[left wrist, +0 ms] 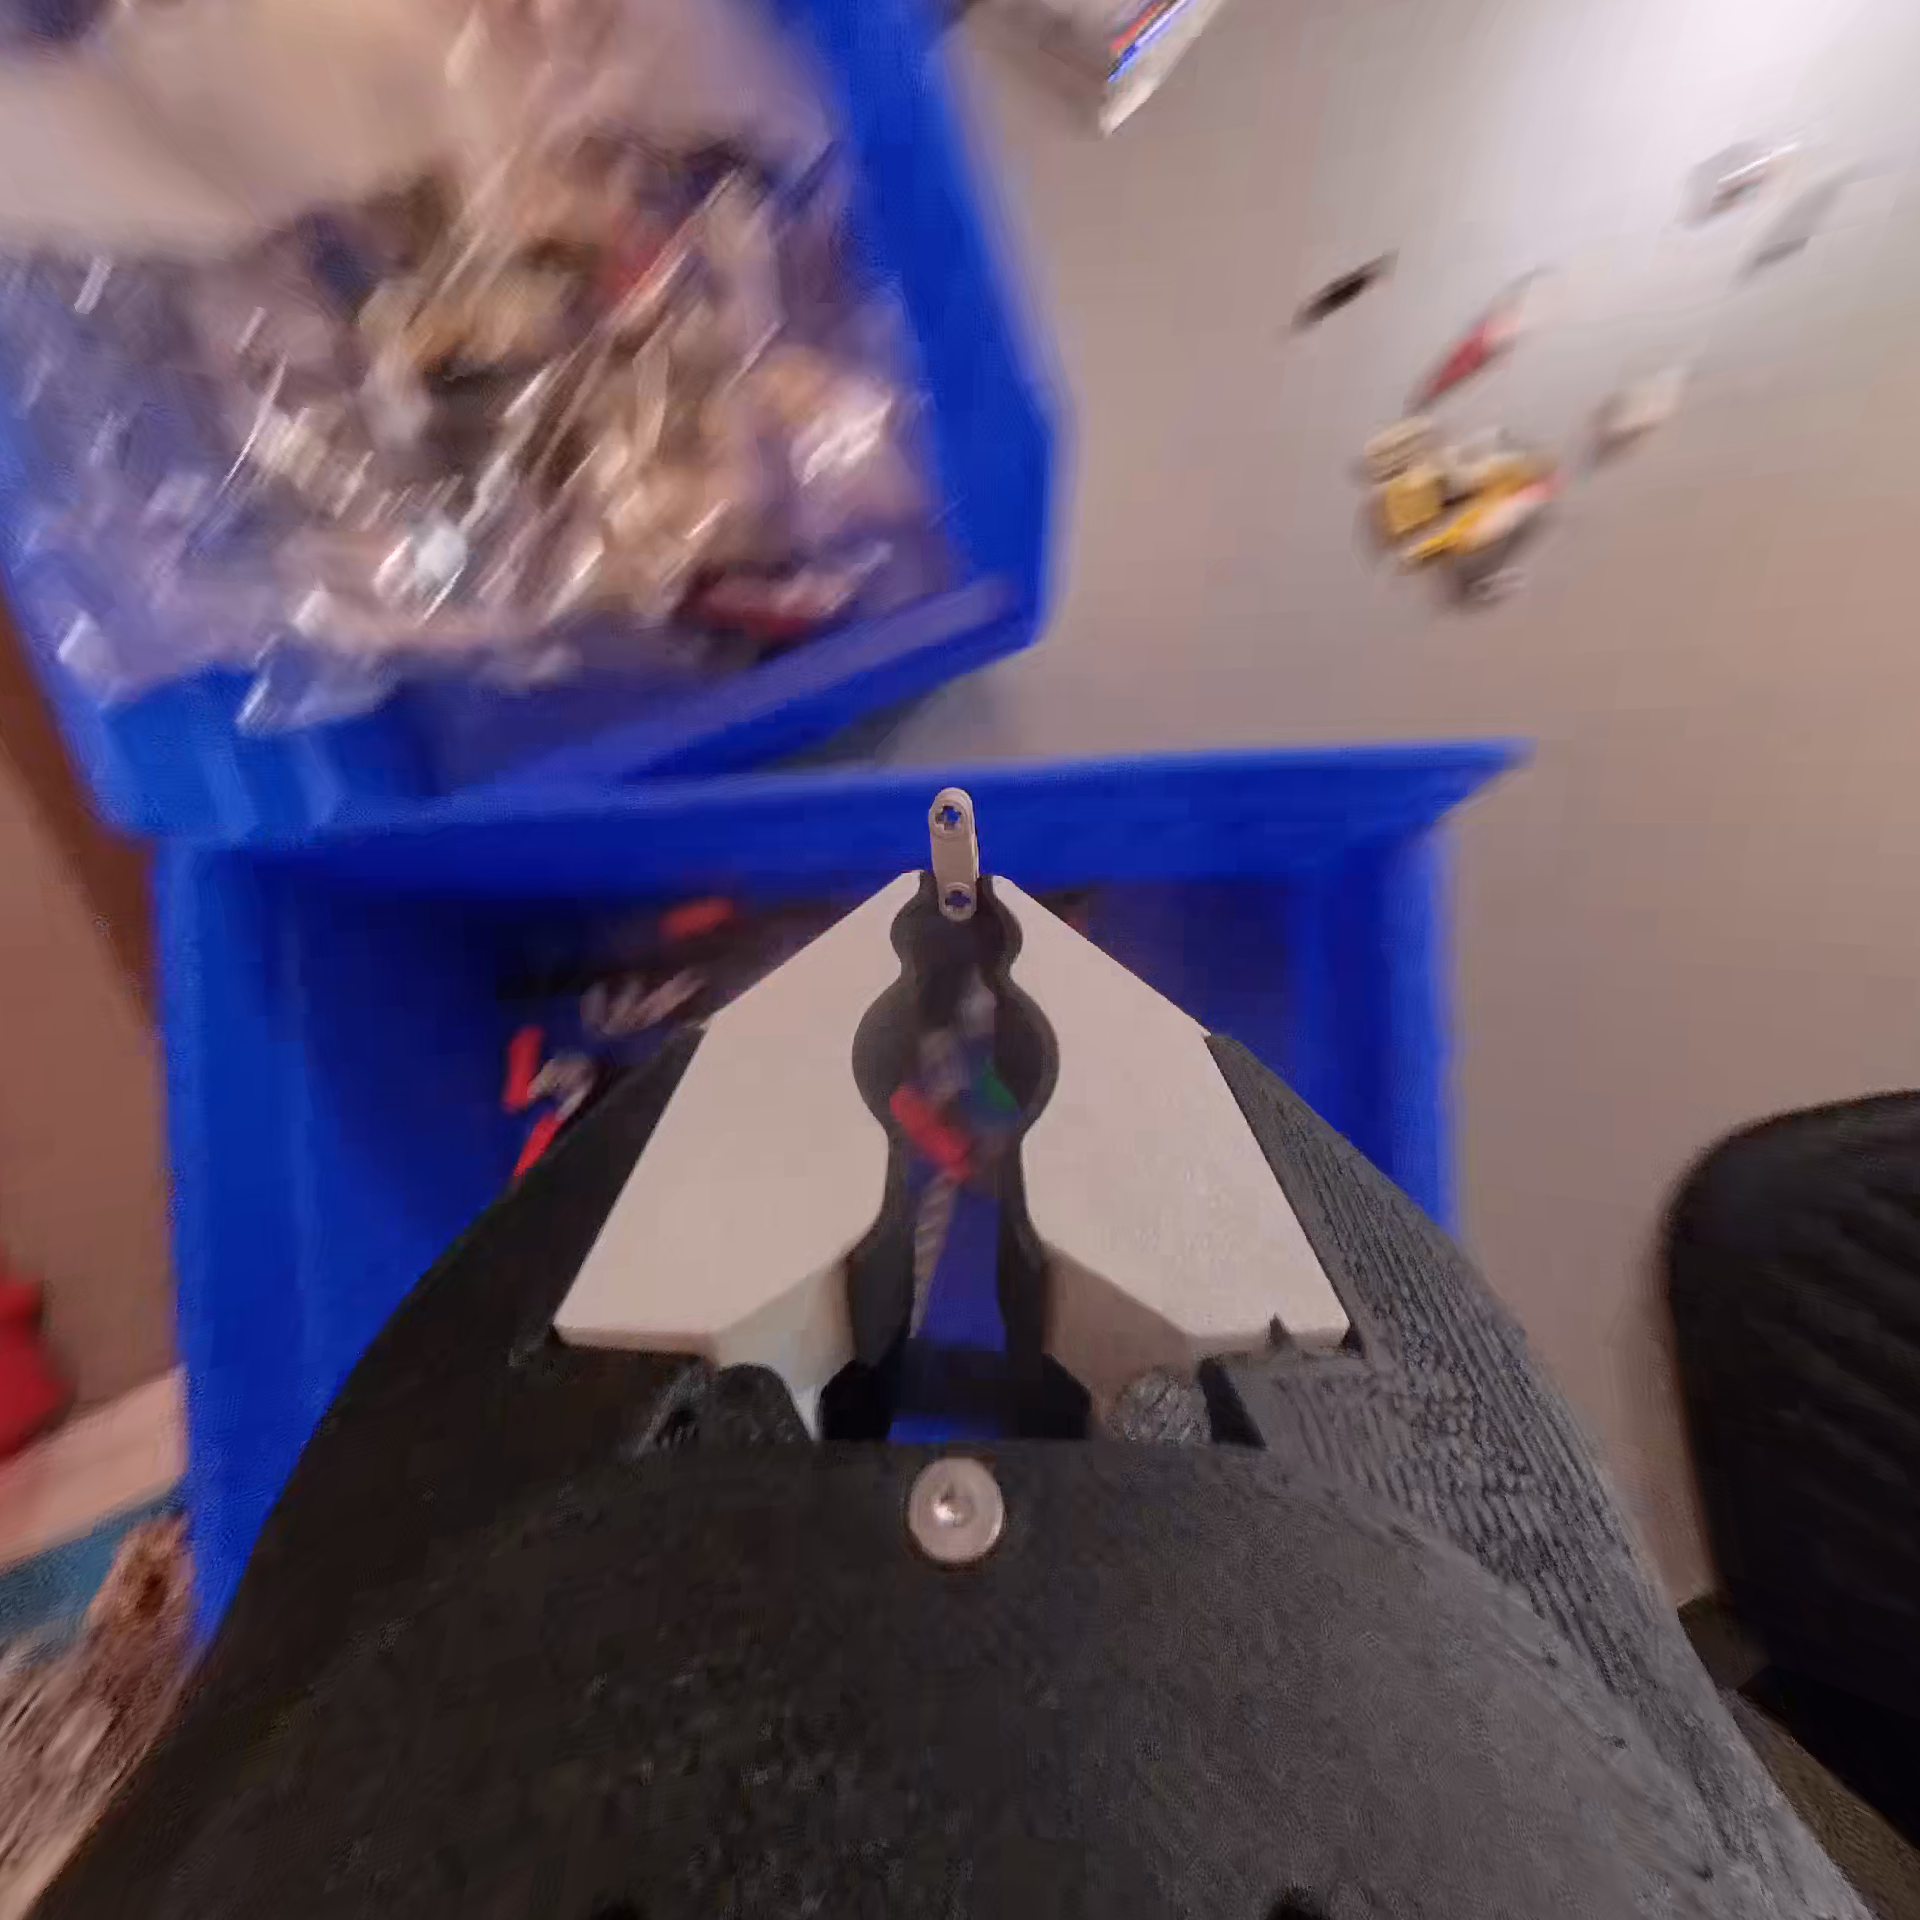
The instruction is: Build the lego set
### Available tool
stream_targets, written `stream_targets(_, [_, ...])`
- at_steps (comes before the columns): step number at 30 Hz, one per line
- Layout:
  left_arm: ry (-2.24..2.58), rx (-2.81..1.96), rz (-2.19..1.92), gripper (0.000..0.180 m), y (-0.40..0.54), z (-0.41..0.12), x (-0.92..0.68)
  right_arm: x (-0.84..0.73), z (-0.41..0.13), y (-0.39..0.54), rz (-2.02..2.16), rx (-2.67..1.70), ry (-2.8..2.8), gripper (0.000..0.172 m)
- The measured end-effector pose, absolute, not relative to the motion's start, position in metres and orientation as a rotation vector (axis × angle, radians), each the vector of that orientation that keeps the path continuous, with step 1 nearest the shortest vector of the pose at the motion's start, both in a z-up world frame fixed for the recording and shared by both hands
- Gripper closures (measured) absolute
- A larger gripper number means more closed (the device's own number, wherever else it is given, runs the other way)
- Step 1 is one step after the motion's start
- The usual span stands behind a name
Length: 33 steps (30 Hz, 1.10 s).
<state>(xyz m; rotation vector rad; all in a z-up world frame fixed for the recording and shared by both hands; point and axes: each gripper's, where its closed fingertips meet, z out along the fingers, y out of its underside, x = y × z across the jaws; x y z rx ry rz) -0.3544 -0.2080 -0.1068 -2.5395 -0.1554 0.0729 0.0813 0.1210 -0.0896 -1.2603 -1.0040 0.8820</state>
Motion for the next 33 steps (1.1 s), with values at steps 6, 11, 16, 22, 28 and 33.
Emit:
stream_targets(6, [0.284, -2.091, -0.478, 0.174, -0.105, -0.066, -0.125, 0.048, -0.088, 0.041, 1.023, -1.017, -1.305, 0.148])
stream_targets(11, [0.270, -1.892, -1.008, 0.175, -0.050, -0.083, -0.008, 0.032, -0.090, -0.025, 0.963, -0.774, -1.522, 0.131])
stream_targets(16, [0.177, -1.877, -1.301, 0.175, -0.025, -0.111, 0.034, 0.029, -0.100, -0.034, 0.879, -0.742, -1.591, 0.124])
stream_targets(22, [0.169, -1.910, -1.384, 0.175, -0.030, -0.132, 0.049, 0.026, -0.129, -0.032, 0.813, -0.769, -1.715, 0.135])
stream_targets(28, [0.155, -1.901, -1.391, 0.175, -0.032, -0.134, 0.044, 0.027, -0.136, -0.030, 0.845, -0.803, -1.735, 0.149])
stream_targets(33, [0.194, -1.863, -1.237, 0.163, -0.025, -0.131, 0.031, 0.030, -0.141, -0.006, 0.823, -0.908, -1.745, 0.149])
